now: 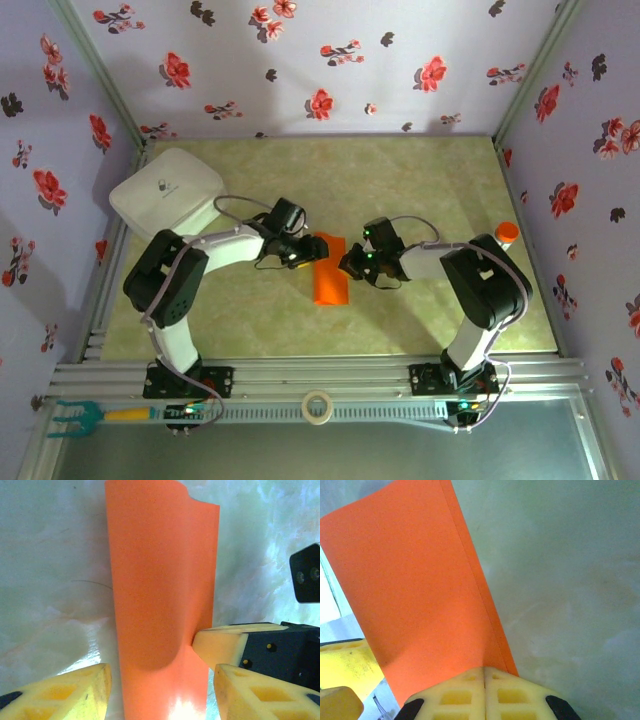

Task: Fold a paper plane with a square sheet of paper (pick it up from the middle)
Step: First fold the square sheet of paper in half at the center of the table.

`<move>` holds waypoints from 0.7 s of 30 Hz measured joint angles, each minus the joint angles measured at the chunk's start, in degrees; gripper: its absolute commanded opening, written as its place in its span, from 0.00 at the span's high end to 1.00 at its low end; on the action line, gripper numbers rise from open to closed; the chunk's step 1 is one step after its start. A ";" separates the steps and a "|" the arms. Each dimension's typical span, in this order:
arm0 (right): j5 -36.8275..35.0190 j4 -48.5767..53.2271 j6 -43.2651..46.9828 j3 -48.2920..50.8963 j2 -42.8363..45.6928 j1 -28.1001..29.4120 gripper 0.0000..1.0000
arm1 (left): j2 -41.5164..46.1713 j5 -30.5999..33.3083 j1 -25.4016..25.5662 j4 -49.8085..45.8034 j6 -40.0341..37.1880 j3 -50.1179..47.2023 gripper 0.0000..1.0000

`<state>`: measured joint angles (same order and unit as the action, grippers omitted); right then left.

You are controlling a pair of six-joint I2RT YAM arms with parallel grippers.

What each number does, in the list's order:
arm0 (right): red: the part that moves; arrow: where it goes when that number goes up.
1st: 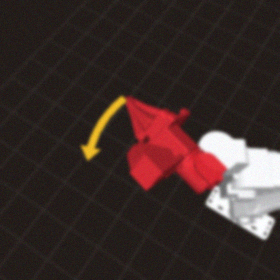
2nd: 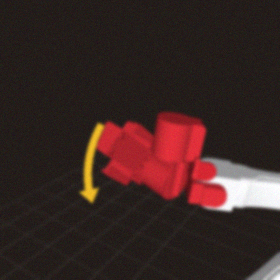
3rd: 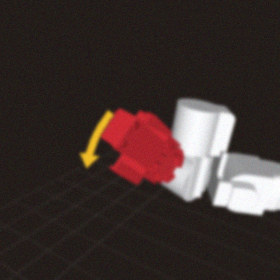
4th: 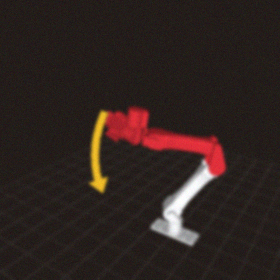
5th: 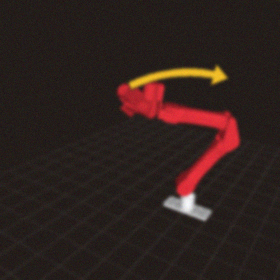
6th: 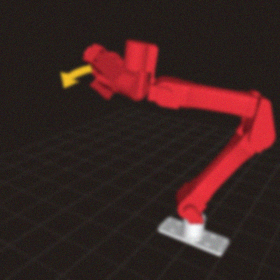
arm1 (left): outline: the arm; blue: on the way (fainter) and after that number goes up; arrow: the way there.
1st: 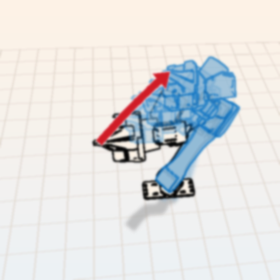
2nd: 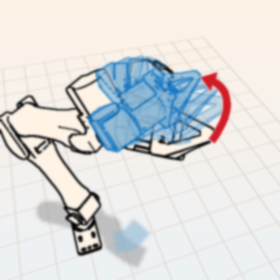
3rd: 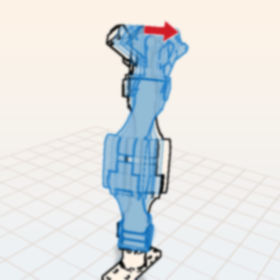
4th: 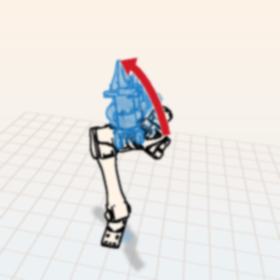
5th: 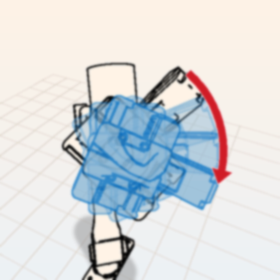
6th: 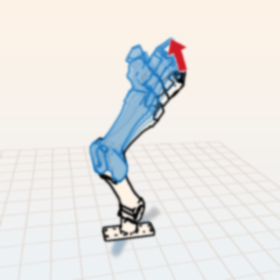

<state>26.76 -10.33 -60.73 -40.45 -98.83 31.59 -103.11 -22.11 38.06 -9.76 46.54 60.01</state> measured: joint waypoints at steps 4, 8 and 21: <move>-0.26 -0.55 -1.07 0.28 0.11 0.09 0.93 | 0.00 -0.02 0.00 0.35 0.79 -0.09 0.43; -0.33 -0.94 -1.49 0.50 0.17 0.09 0.92 | -0.11 -0.59 0.00 0.37 1.20 -0.17 0.45; -0.48 -1.03 -1.51 0.55 0.22 0.09 0.92 | -3.10 -2.54 0.00 0.31 1.14 -0.17 0.52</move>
<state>26.28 -11.35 -62.24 -39.90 -98.61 31.68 -106.21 -24.64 38.06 -9.45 47.68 59.83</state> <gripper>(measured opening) 0.078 0.496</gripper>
